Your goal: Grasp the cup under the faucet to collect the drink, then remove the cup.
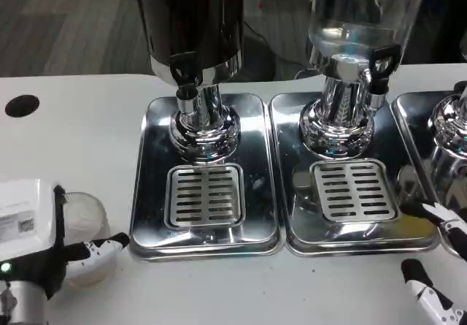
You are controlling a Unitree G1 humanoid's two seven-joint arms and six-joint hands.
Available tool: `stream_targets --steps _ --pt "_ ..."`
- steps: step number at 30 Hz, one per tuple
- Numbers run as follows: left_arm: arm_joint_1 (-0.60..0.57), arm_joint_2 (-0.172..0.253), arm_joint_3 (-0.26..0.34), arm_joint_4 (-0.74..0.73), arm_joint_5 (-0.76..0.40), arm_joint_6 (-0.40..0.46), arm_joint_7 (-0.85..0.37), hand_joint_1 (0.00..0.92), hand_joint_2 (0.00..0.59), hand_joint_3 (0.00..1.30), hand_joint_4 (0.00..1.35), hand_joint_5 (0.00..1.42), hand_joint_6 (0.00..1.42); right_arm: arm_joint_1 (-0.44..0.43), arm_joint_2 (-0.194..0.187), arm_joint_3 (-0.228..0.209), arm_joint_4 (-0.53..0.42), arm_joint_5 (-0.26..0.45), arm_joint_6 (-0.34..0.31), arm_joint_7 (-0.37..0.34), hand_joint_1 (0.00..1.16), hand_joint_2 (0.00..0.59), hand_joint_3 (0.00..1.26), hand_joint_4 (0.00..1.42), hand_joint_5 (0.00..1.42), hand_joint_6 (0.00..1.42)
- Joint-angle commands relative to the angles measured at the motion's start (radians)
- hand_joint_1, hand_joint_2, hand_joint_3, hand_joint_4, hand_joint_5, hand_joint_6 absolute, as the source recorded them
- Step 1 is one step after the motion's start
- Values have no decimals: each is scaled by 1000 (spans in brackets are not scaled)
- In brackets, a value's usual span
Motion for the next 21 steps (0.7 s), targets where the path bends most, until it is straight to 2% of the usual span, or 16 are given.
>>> stream_targets --steps 1,13,21 --pt "4 5 0 10 0 1 63 386 93 587 652 960 1237 -7 4 5 15 -2 -6 3 556 380 252 137 83 0" --pt "20 0 10 -26 -31 -5 118 417 78 654 712 1009 1286 -10 9 23 19 -13 -5 4 552 377 243 132 83 0" --pt "18 1 29 -128 -57 -20 93 426 71 668 721 1021 1311 -10 8 26 26 -7 -14 6 547 374 241 132 83 0"
